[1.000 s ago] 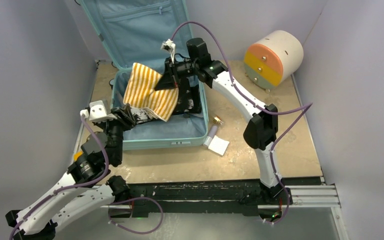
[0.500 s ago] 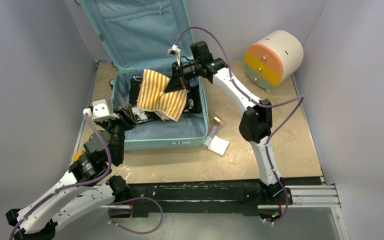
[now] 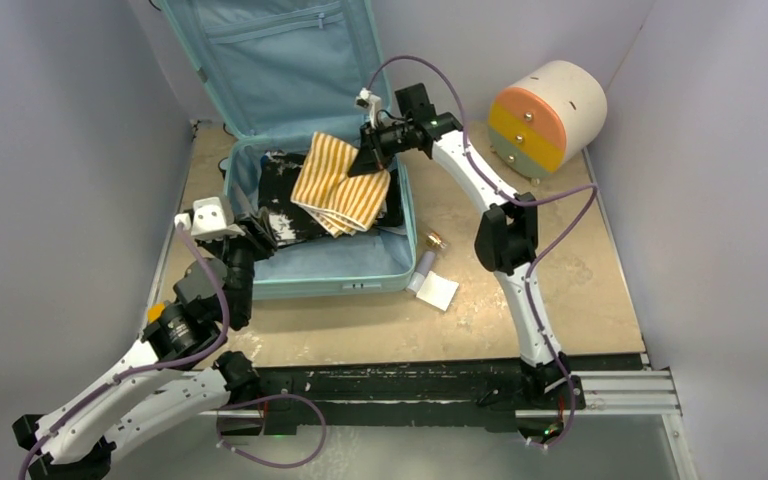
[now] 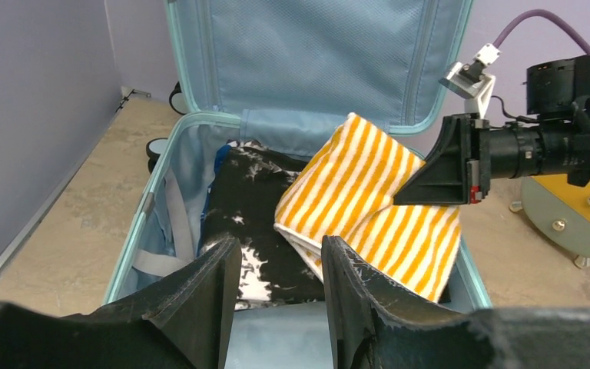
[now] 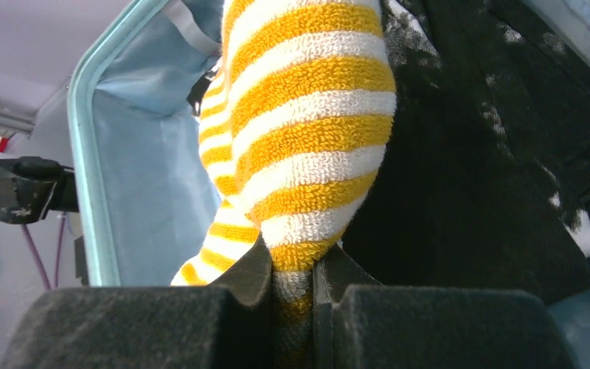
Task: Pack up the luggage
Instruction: Place the toiletry item in the luggage.
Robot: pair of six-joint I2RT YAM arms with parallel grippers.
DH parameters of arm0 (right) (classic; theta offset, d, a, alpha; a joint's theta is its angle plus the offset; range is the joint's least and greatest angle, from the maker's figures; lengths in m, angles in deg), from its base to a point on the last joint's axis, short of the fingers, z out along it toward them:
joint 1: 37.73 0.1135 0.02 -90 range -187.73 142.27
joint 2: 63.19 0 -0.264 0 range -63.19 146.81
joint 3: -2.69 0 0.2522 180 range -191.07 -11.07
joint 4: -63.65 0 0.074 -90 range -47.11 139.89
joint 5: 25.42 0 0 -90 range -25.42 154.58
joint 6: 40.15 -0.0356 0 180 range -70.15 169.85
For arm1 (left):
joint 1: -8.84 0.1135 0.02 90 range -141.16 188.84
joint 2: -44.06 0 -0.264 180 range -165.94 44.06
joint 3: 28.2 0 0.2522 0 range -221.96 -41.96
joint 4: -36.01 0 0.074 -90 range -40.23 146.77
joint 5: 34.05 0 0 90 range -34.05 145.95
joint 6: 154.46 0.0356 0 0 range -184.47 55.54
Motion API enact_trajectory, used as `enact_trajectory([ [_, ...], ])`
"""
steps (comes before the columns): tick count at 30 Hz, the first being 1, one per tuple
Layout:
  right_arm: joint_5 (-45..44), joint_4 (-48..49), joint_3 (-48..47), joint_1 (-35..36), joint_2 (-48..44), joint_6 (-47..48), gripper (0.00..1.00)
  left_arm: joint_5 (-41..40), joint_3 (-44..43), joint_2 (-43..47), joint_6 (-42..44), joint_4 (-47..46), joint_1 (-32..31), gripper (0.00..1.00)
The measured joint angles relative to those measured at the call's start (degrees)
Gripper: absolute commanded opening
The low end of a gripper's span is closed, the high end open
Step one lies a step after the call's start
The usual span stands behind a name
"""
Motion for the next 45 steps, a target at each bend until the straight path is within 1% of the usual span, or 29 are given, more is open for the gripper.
enact_trajectory([
  [5, -2.71, -0.44, -3.67, 1.70, 3.23, 1.01, 0.00, 0.02, 0.00, -0.61, -0.24, -0.02, 0.00, 0.45],
  [8, -4.63, 0.04, -3.65, 2.62, 3.32, 0.96, 0.00, 0.17, 0.00, -1.22, -0.26, 0.02, 0.00, 0.45],
  [12, -8.79, 5.64, 3.56, 3.91, -1.66, -2.80, 0.00, 0.26, -0.02, -1.49, -0.33, 0.20, 0.00, 0.45],
  [14, -11.02, 9.31, 7.28, 4.55, -5.27, -8.09, 0.00, 0.26, 0.00, -1.38, -0.37, 0.17, 0.00, 0.45],
  [19, -15.02, 21.75, 11.72, 5.53, -12.24, -22.32, 0.00, 0.37, 0.00, -0.87, -0.44, 0.33, 0.00, 0.45],
  [21, -16.87, 29.29, 17.70, 5.57, -16.46, -29.20, 0.00, 0.37, 0.00, -0.50, -0.48, 0.37, 0.00, 0.45],
  [24, -20.57, 42.29, 29.75, 5.16, -22.45, -40.37, 0.00, 0.39, 0.00, 0.13, -0.57, 0.39, 0.00, 0.45],
  [27, -25.35, 55.39, 40.06, 4.72, -24.50, -50.99, 0.00, 0.39, -0.02, 0.50, -0.66, 0.39, 0.00, 0.45],
  [29, -29.05, 60.06, 43.21, 4.61, -23.10, -56.28, 0.00, 0.39, 0.00, 0.55, -0.90, 0.39, 0.00, 0.45],
  [33, -36.30, 62.99, 45.59, 4.87, -19.82, -62.12, 0.00, 0.39, -0.02, 0.63, -1.25, 0.46, 0.00, 0.44],
  [38, -44.02, 63.17, 47.76, 6.10, -19.56, -65.61, 0.00, 0.42, 0.00, 1.51, -1.44, 0.79, 0.00, 0.44],
  [42, -46.45, 63.23, 47.78, 6.67, -19.56, -67.17, 0.00, 0.48, 0.00, 1.77, -1.44, 0.79, 0.00, 0.45],
  [45, -46.51, 63.45, 47.47, 6.91, -19.47, -67.84, 0.00, 0.83, -0.02, 1.75, -1.44, 0.79, 0.00, 0.45],
])
